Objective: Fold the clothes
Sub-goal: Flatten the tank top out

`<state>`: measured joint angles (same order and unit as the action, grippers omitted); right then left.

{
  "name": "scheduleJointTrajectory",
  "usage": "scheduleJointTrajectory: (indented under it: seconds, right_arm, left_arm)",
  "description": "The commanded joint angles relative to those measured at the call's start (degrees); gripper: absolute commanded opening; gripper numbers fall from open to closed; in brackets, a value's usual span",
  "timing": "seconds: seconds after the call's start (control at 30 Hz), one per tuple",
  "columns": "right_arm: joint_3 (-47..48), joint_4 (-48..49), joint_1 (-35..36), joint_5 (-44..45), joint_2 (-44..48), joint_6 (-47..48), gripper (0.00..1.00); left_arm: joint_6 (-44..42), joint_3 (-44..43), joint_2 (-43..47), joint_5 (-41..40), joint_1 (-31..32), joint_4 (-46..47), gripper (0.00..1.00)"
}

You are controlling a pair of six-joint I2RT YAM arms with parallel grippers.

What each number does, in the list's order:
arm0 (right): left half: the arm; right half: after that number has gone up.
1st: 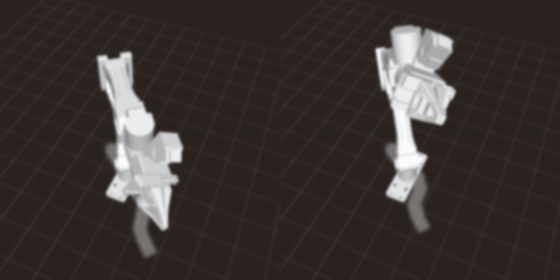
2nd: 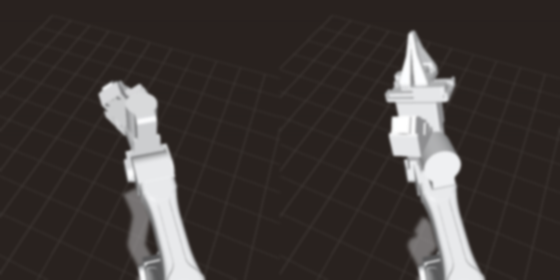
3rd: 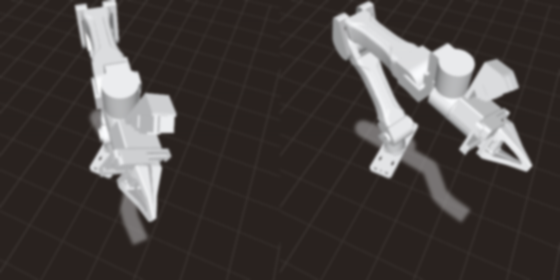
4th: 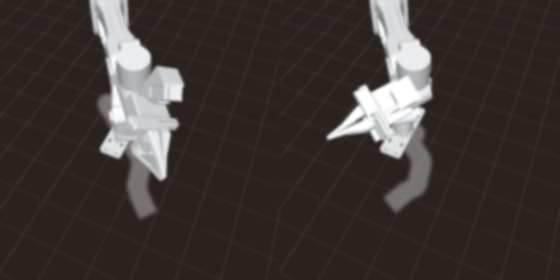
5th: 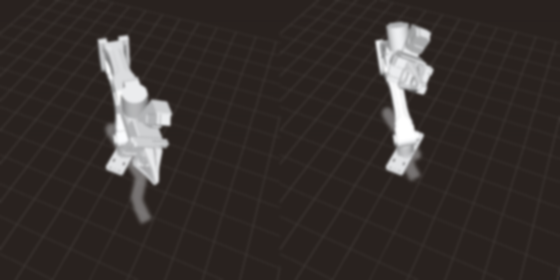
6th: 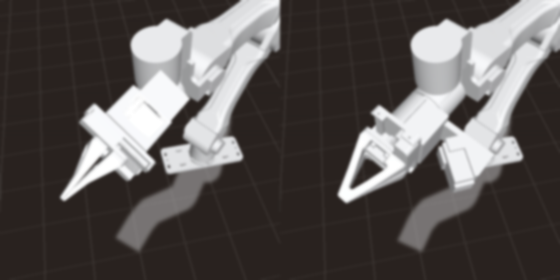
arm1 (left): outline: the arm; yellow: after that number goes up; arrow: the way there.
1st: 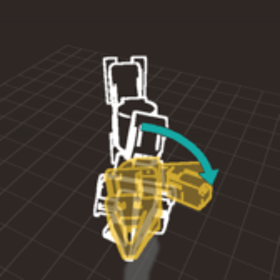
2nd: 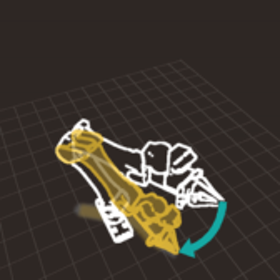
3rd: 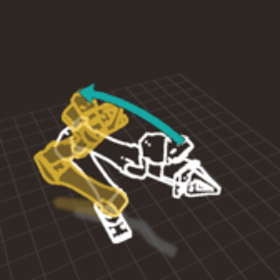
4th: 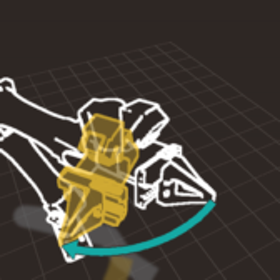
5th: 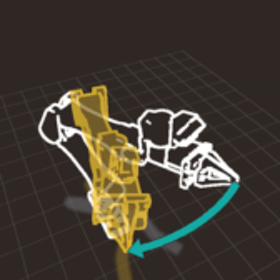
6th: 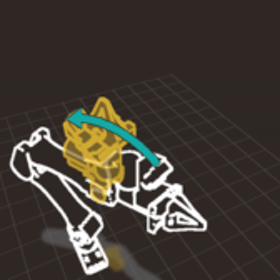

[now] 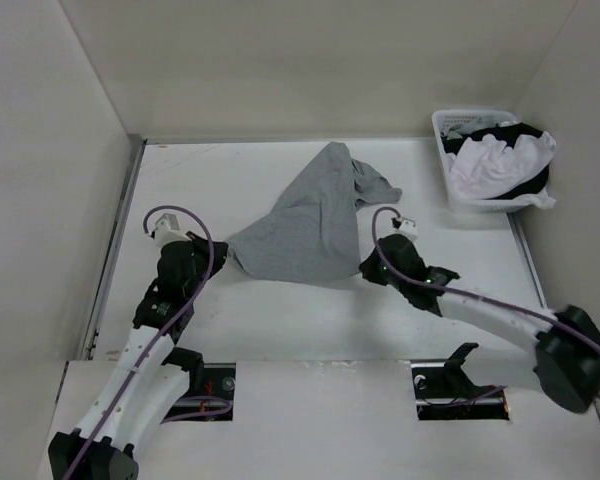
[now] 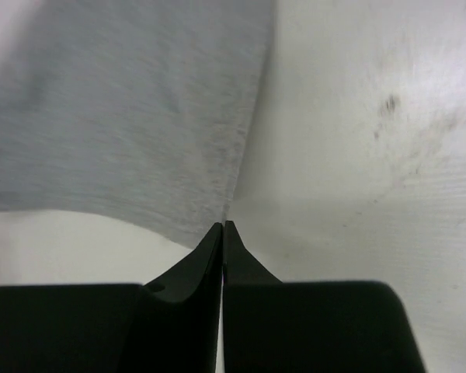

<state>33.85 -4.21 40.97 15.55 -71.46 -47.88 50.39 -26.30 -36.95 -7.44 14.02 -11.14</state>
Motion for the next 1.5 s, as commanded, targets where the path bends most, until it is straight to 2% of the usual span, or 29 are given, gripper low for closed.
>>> scheduleJointTrajectory:
  seconds: [0.0,0.1,0.23,0.37,0.5,0.63,0.77,0.83,0.9,1.03,1.1,1.17,1.33,1.47]
  right_arm:
    - [6.1,-3.3,1.2,6.9,16.6,3.9,0.01]
    - [16.6,-12.4,2.4,13.1,26.2,9.3,0.01]
    - [32.8,-17.5,6.1,20.7,29.9,18.0,0.01]
    - [47.8,-16.9,11.3,27.6,27.1,28.1,0.01]
    - [60.3,-12.9,16.4,32.7,23.0,38.9,0.01]
    - [69.3,-7.1,19.7,34.4,18.1,48.9,0.01]
    - [74.5,-5.5,21.6,33.5,14.0,53.6,0.01]
    - [73.6,-5.2,18.8,31.7,12.8,53.4,0.02]
    - [70.7,-5.0,11.6,27.5,11.4,50.7,0.02]
    - [67.1,-9.0,-5.0,10.2,5.7,37.4,0.02]
    - [68.4,-11.1,-12.9,1.5,0.6,31.0,0.02]
    - [70.5,-10.6,-17.8,-3.8,-4.8,28.6,0.02]
    - [85.2,-13.4,-23.3,-6.7,-19.6,28.1,0.02]
    - [101.1,-19.1,-24.7,-7.5,-28.8,27.7,0.02]
  left_arm:
    - [1.8,-8.8,-0.5,-1.7,1.4,7.0,0.01]
    - [1.1,-16.7,-1.2,-5.5,3.1,8.8,0.01]
    - [-1.8,-27.6,-3.5,-10.2,5.0,13.0,0.01]
    - [-6.3,-39.9,-6.0,-11.8,4.6,16.6,0.01]
    - [-10.7,-51.4,-10.0,-12.2,4.7,15.7,0.01]
    - [-11.9,-57.9,-12.7,-12.9,4.0,13.7,0.01]
    - [-14.3,-61.0,-13.6,-13.9,3.3,11.7,0.01]
    - [-15.7,-60.4,-14.5,-14.1,2.5,11.6,0.01]
    - [-16.0,-58.0,-17.3,-14.2,1.8,11.1,0.01]
    - [-12.8,-53.1,-25.2,-12.4,-2.1,9.2,0.01]
    - [-10.5,-53.1,-30.0,-10.5,-5.9,9.4,0.01]
    - [-8.4,-55.2,-34.9,-8.6,-8.4,9.7,0.01]
    - [-7.9,-69.0,-47.7,-5.0,-11.1,7.8,0.0]
    - [-9.3,-79.3,-51.9,-4.0,-11.7,5.4,0.0]
